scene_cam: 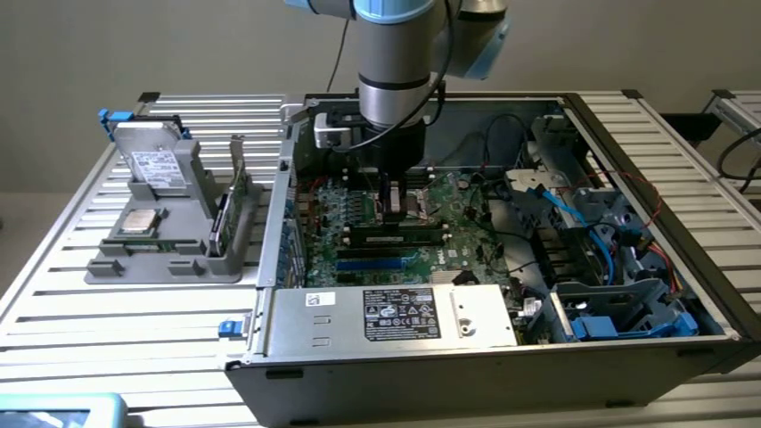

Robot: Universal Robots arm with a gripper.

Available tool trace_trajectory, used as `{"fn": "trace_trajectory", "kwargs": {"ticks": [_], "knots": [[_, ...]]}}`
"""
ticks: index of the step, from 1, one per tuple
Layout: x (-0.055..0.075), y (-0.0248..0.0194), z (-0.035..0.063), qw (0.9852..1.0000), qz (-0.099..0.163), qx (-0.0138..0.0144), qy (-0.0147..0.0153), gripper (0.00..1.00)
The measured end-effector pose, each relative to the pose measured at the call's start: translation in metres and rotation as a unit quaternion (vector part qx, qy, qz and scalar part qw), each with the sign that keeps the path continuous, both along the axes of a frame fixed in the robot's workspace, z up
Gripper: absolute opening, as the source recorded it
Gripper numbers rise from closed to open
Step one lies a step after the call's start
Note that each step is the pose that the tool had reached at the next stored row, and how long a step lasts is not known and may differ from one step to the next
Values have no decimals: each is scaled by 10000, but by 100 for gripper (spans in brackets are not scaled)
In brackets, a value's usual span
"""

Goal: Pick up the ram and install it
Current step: 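Press down the ram until it locks into place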

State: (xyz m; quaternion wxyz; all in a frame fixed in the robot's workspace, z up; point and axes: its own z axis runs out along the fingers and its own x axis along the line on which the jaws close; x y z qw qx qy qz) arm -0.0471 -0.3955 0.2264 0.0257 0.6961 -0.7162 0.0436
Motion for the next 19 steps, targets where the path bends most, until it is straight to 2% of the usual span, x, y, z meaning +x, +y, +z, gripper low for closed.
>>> {"fn": "trace_trajectory", "kwargs": {"ticks": [16, 18, 19], "knots": [[0, 0, -21, 10000, 0, 0, 0, 11], [3, 3, 3, 10000, 1, 12, -9, 11], [3, 2, 39, 10000, 1, 6, -4, 11]]}}
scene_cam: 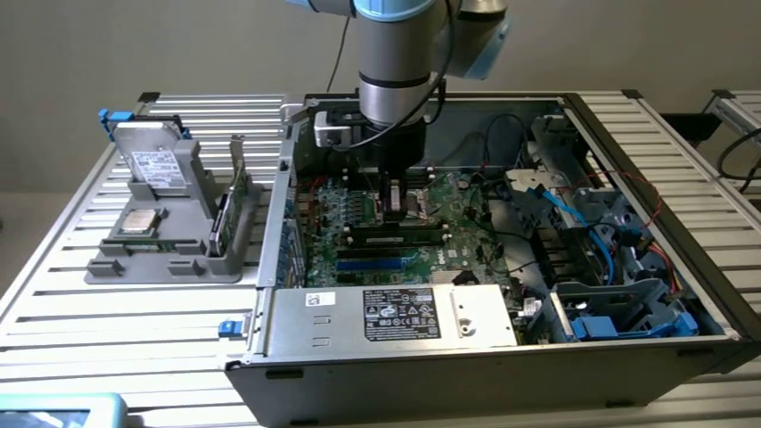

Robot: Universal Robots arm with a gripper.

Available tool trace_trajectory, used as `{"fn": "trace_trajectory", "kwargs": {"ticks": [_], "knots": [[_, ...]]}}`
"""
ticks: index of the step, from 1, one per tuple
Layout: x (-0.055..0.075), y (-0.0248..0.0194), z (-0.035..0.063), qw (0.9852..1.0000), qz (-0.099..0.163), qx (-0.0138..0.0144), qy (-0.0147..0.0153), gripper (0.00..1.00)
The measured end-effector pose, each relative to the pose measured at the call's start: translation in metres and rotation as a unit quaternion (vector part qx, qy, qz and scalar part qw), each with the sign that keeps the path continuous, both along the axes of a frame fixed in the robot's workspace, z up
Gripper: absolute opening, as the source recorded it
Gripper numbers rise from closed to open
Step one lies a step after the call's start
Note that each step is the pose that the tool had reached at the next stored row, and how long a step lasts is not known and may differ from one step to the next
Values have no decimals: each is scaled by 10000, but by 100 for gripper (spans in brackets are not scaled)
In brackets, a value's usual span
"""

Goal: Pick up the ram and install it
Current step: 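Press down the ram until it locks into place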

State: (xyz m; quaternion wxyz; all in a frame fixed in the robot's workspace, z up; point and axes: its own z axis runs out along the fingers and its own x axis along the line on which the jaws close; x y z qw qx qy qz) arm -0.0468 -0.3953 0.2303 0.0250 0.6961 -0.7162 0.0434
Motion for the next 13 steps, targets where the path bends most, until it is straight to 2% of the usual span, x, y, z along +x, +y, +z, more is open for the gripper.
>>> {"fn": "trace_trajectory", "kwargs": {"ticks": [6, 13], "knots": [[84, -2, 128, 10000, -1, -5, 13, 11], [186, -3, 166, 10000, -1, -5, 45, 11]]}}
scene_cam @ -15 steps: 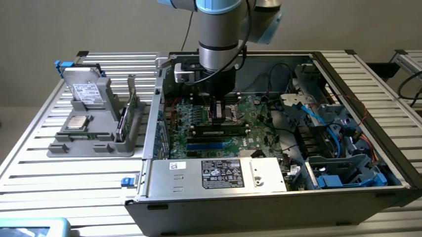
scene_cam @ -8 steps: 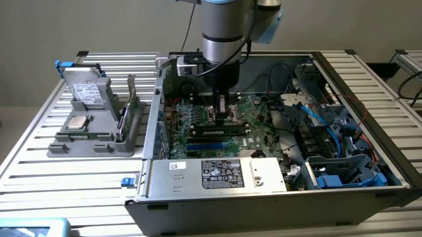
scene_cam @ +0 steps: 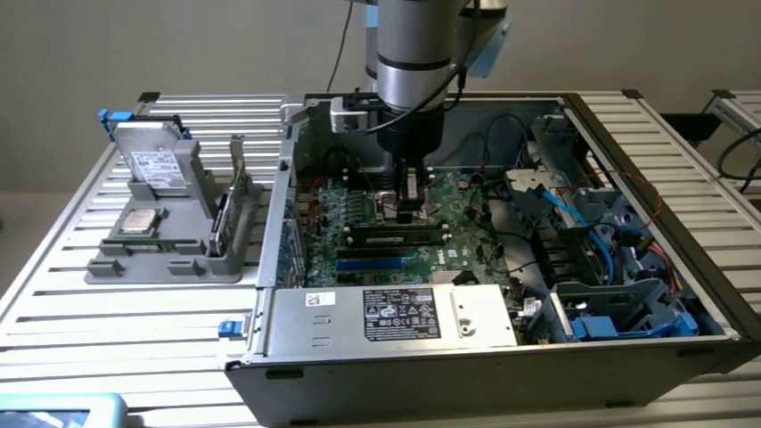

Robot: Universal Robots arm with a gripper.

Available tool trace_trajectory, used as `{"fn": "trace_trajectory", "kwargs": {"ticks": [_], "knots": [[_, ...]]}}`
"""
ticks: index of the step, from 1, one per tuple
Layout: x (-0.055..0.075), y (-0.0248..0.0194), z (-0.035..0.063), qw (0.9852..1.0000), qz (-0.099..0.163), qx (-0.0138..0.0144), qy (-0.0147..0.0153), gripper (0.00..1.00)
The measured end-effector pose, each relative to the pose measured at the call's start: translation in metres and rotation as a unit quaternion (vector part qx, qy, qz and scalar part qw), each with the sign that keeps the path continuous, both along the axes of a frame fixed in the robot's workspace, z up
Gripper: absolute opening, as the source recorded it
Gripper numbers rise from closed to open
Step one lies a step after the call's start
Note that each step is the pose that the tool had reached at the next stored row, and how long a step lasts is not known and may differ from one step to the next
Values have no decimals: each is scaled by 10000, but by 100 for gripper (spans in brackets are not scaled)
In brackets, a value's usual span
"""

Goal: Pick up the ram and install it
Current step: 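Press down the ram until it locks into place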

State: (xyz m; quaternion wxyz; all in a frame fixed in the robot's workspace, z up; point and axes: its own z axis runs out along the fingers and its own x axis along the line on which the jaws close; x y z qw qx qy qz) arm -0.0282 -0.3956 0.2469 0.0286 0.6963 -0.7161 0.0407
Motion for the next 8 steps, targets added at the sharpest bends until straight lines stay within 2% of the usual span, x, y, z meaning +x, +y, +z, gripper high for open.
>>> {"fn": "trace_trajectory", "kwargs": {"ticks": [8], "knots": [[0, -2, 0, 10000, 0, 0, 0, 11]]}}
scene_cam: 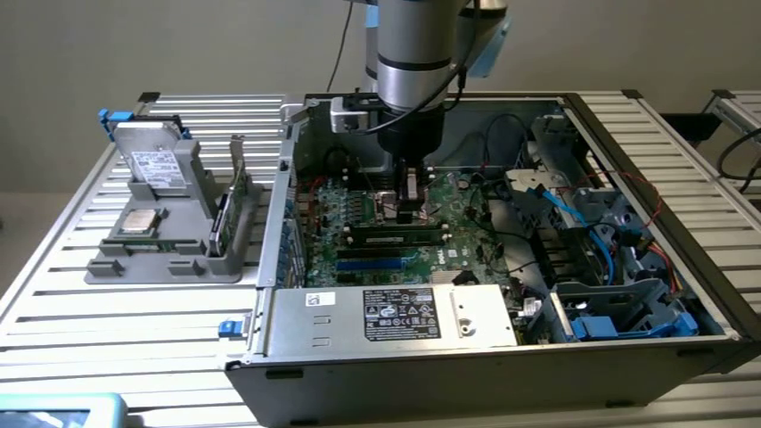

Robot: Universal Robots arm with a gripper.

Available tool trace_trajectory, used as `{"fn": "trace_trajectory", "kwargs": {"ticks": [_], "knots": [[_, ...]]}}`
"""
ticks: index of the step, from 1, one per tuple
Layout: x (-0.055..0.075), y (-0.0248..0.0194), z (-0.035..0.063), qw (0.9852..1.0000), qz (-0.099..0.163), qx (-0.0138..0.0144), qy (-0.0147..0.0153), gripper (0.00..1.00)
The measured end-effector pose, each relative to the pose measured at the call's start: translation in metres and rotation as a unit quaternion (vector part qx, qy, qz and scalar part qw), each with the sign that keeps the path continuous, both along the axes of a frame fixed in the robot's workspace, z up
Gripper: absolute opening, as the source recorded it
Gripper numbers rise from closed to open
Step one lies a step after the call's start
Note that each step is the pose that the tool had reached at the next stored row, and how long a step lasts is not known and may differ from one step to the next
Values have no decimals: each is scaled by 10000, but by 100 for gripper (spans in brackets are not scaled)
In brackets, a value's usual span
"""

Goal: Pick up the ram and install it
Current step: 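Press down the ram until it locks into place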

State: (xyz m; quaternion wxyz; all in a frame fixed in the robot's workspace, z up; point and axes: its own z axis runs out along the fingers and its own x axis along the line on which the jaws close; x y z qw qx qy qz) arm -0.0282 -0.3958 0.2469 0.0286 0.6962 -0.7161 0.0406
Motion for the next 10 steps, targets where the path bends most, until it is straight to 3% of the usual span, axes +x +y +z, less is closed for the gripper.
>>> {"fn": "trace_trajectory", "kwargs": {"ticks": [8, 10], "knots": [[0, -1, 0, 10000, 0, 0, 0, 11], [0, -2, 0, 9999, -100, -1, 0, 11]]}}
